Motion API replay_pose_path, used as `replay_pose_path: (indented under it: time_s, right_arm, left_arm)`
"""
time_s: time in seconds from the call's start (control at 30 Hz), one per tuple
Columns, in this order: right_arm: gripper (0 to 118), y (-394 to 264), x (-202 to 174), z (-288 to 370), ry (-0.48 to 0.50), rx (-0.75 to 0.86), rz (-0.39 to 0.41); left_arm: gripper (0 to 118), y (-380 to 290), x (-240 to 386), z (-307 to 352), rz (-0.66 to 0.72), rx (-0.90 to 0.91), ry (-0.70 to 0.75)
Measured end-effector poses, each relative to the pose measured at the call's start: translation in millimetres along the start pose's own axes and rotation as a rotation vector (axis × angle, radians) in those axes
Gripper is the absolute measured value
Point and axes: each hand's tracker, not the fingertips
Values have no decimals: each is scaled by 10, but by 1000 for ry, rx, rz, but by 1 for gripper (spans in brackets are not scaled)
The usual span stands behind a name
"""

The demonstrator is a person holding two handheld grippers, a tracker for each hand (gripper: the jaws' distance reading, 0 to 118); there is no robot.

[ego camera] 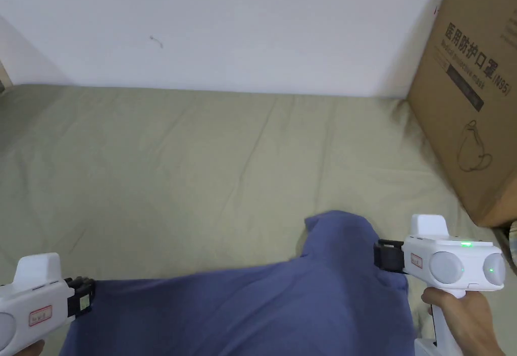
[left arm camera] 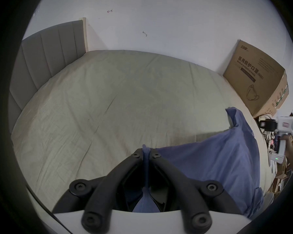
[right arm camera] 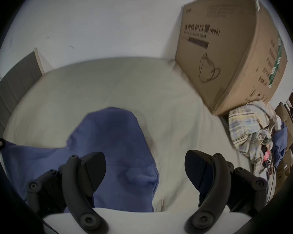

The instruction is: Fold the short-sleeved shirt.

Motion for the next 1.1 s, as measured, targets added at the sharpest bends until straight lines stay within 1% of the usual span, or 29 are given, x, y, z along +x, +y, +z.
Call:
replay_pose_path:
  time_s: [0.03, 0.1, 0.13, 0.17, 0.2, 0.23, 0.27, 0.3, 0.33, 0.37, 0.4, 0.43, 0.47, 0.5, 0.57, 0.6, 0.73, 0.8, 0.9, 0.97, 1.1]
  right_arm:
    - [93, -5, 12, -139, -5, -48, -1]
    - [80, -49, -56, -277, -7, -132, -12]
    - [73, -69, -45, -373, -2, -149, -53]
    - [69, -77, -52, -441, -8, -172, -61]
    - [67, -91, -11, -593, -8, -199, -45]
    - [62, -104, -7, -696, -5, -212, -24]
    - [53, -115, -28, -716, 3, -206, -14]
    - [40, -136, -45, -684, 13, -187, -11]
    - [18, -158, -92, -635, 18, -179, -3]
    - [2, -148, -127, -601, 24, -177, 11]
    - [2, -148, -155, -570, 6, -170, 69]
    - [2, -152, -186, -521, 18, -157, 98]
    - [2, -170, -227, -401, 21, -157, 103]
    - [2, -183, -237, -280, 31, -144, 101]
    - [2, -173, -226, -33, 28, -65, 74]
    - [2, -157, -143, 74, 47, -31, 69]
    - [2, -43, -3, 723, 107, 90, 81]
    - [2, 25, 67, 1062, 111, 159, 70]
    - [2, 154, 137, 1658, 126, 264, 49]
    - [2, 249, 184, 1992, 109, 339, 65]
    - [2, 537, 283, 2653, 121, 476, 29]
  left_arm:
    - [3, 0, 3, 13, 2, -1, -3]
    - [3, -1, 4, 1, 12, -2, -10]
    - [3, 0, 7, -6, 13, -4, -11]
    - [3, -17, 26, -37, 13, -4, -11]
    - [3, -24, 30, -52, 12, -8, -12]
    - [3, -33, 31, -62, 15, -12, -14]
    - [3, -42, 31, -70, 16, -15, -17]
    - [3, -46, 41, -75, 16, -22, -17]
    - [3, -60, 46, -84, 15, -25, -15]
    - [3, -69, 46, -86, 16, -26, -14]
    - [3, -79, 47, -91, 17, -28, -12]
    - [3, -95, 68, -71, 23, -28, -8]
    - [3, -101, 67, -65, 32, -28, -6]
    - [3, -113, 65, -46, 46, -22, -8]
    - [3, -139, 63, 60, 75, -10, -13]
    - [3, -138, 61, 103, 89, -3, -16]
    - [3, -66, 67, 310, 135, 45, -32]
    - [3, 2, 80, 497, 148, 80, -45]
    - [3, 172, 44, 850, 154, 147, -51]
    - [3, 351, -18, 965, 152, 190, -56]
    - [3, 760, 12, 1489, 141, 295, -64]
